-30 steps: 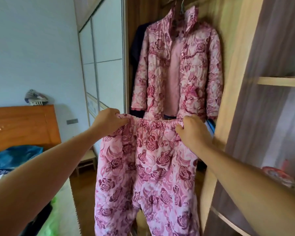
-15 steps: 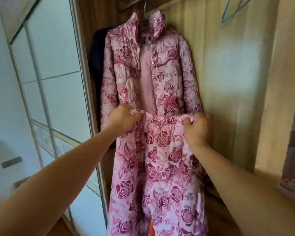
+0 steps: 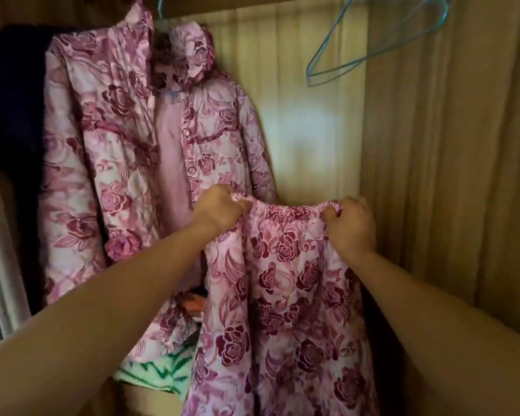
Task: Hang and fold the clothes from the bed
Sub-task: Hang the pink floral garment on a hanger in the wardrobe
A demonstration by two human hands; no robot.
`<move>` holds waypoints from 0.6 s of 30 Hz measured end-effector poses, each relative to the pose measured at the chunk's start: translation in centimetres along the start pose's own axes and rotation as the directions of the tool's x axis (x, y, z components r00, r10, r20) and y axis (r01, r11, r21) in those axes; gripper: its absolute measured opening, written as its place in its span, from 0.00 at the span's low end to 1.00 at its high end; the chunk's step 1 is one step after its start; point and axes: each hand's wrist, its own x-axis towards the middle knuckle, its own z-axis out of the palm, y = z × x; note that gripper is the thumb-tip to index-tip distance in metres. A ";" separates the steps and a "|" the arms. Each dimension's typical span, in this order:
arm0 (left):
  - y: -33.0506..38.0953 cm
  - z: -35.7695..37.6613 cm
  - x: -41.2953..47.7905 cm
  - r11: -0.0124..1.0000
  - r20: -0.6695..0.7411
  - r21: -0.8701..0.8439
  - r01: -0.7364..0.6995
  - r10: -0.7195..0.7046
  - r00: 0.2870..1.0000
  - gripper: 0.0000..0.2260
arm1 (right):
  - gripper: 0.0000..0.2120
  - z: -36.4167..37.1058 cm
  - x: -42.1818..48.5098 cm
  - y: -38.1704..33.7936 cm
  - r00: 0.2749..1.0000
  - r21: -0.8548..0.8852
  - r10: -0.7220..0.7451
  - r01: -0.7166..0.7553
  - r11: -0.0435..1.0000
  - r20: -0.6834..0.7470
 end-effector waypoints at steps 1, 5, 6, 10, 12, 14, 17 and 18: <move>0.5 -0.2 1.5 1.000 -0.003 0.021 -0.021 0.021 1.000 0.18 | 0.14 -0.1 1.2 -0.4 1.000 -0.008 0.003 -0.003 1.000 -0.003; 5.3 -3.8 8.3 0.981 -0.074 0.131 -0.141 0.151 0.986 0.14 | 0.12 -1.5 8.6 -3.8 0.996 0.065 -0.053 0.058 0.996 -0.072; 6.8 -5.2 9.9 0.978 -0.119 0.125 -0.165 0.180 0.976 0.13 | 0.12 -2.2 10.9 -5.1 0.992 0.080 -0.075 0.084 0.993 -0.105; 11.3 -9.7 14.2 0.950 -0.305 0.156 -0.269 0.305 0.902 0.16 | 0.13 -5.6 18.2 -9.3 0.961 0.074 -0.143 0.165 0.983 -0.236; 11.1 -9.8 14.9 0.939 -0.296 0.206 -0.276 0.328 0.897 0.21 | 0.15 -5.8 19.3 -9.2 0.967 0.062 -0.143 0.159 0.985 -0.211; 9.3 -8.6 14.6 0.932 -0.224 0.265 -0.248 0.310 0.924 0.22 | 0.17 -4.6 18.9 -7.7 0.983 0.079 -0.133 0.144 0.986 -0.128; 5.3 -5.0 12.5 0.934 -0.076 0.323 -0.152 0.186 0.980 0.24 | 0.15 -1.4 15.7 -4.1 0.997 0.127 -0.058 0.051 0.991 0.051; 3.7 -3.7 11.7 0.935 -0.025 0.332 -0.125 0.141 0.990 0.27 | 0.15 -0.1 14.1 -2.8 0.994 0.135 -0.028 0.013 0.991 0.107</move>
